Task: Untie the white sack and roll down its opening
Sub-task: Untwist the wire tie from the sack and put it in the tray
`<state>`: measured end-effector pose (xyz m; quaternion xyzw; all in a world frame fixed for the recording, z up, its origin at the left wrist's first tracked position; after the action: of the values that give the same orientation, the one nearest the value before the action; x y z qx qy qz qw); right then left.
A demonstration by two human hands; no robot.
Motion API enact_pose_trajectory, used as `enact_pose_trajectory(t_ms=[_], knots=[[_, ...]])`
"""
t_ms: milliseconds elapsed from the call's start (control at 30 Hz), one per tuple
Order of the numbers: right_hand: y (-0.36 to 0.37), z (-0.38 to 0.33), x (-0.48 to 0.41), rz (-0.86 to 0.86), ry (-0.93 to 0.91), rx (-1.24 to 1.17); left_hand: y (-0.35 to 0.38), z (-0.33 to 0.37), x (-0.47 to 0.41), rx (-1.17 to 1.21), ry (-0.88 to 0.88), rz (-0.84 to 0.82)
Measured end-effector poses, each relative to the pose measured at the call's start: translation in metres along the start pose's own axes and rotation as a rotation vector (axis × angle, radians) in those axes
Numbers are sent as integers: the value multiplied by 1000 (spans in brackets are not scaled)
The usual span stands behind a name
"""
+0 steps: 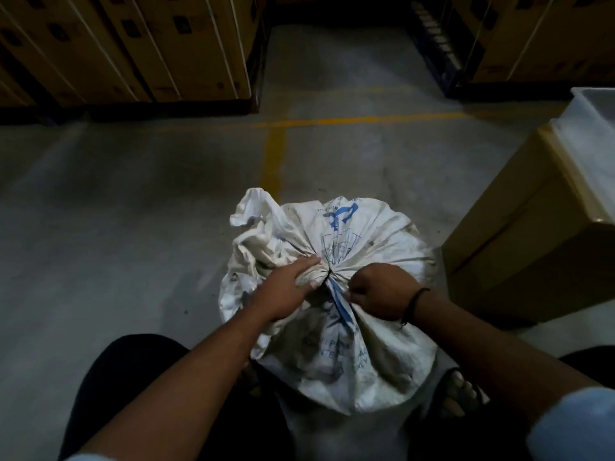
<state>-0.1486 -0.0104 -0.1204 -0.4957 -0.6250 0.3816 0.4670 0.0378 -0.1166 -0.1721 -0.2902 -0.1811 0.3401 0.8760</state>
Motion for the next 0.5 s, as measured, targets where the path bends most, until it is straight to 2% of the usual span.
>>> enact_pose_trajectory(t_ms=[100, 233, 300, 400, 500], knots=[[13, -34, 6, -134, -149, 178, 17, -17, 21, -83, 127, -54], [11, -39, 8, -254, -179, 287, 37, -31, 31, -144, 208, -84], [8, -37, 6, -262, -210, 310, 40, -32, 25, -34, 202, -52], [11, -44, -3, -254, -193, 303, 36, -31, 14, 241, 67, -25], [16, -64, -17, -290, -223, 275, 36, -35, 10, 238, 90, -9]])
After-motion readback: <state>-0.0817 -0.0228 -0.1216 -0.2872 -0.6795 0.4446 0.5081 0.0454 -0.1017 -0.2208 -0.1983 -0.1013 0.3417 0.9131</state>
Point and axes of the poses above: each hand's wrist, its own x-axis away from the middle knuckle, its own y-axis out of the palm, z = x × y, the point moved 2 cm from there along -x, towards the middle knuckle
